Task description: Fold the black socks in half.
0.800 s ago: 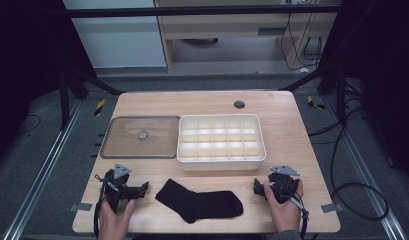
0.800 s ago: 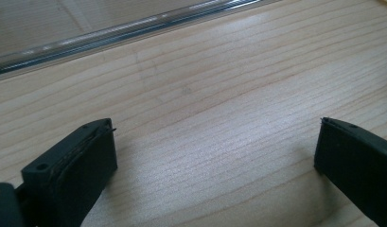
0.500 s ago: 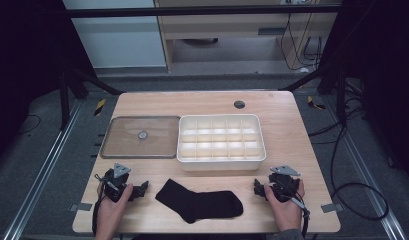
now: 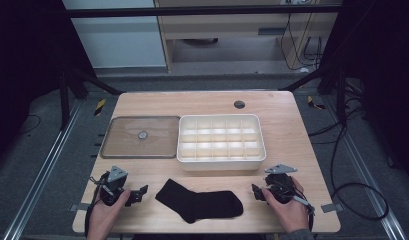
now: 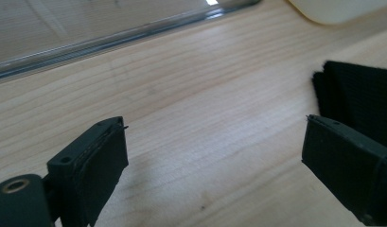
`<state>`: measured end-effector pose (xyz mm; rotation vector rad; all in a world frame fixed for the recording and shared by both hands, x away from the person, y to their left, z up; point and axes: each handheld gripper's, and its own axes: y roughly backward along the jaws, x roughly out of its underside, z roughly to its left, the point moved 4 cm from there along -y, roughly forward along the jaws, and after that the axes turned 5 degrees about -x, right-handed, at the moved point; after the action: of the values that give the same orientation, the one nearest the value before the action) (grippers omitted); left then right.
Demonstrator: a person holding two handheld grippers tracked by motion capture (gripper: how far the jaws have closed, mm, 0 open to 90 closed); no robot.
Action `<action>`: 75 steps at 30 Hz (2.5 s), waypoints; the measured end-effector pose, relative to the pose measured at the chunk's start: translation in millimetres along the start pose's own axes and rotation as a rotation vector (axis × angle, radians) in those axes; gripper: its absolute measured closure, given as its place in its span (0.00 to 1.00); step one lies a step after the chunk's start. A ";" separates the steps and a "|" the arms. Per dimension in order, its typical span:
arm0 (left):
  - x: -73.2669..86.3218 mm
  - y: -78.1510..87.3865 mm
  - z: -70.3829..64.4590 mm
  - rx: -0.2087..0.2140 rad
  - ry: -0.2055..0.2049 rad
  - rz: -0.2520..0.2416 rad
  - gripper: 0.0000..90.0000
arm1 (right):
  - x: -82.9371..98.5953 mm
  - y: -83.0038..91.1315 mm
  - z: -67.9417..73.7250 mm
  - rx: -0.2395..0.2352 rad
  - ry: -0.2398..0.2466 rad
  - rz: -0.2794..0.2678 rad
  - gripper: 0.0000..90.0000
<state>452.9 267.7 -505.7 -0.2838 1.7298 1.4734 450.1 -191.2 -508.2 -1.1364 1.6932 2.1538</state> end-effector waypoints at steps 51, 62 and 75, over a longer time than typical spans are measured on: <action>-27.3 -10.9 -68.6 0.122 -0.198 0.195 0.54 | 2.4 -9.4 89.2 -0.223 0.206 0.248 0.89; -19.9 -20.3 -70.1 0.159 -0.215 0.273 0.75 | 3.0 -9.4 89.4 -0.223 0.207 0.242 0.89; -18.9 -21.7 -67.5 0.211 -0.178 0.289 0.85 | 3.2 -9.5 88.8 -0.229 0.203 0.238 0.89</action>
<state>449.3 194.5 -509.8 0.2122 1.8153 1.4499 413.0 -110.0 -511.9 -1.3100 1.7801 2.5072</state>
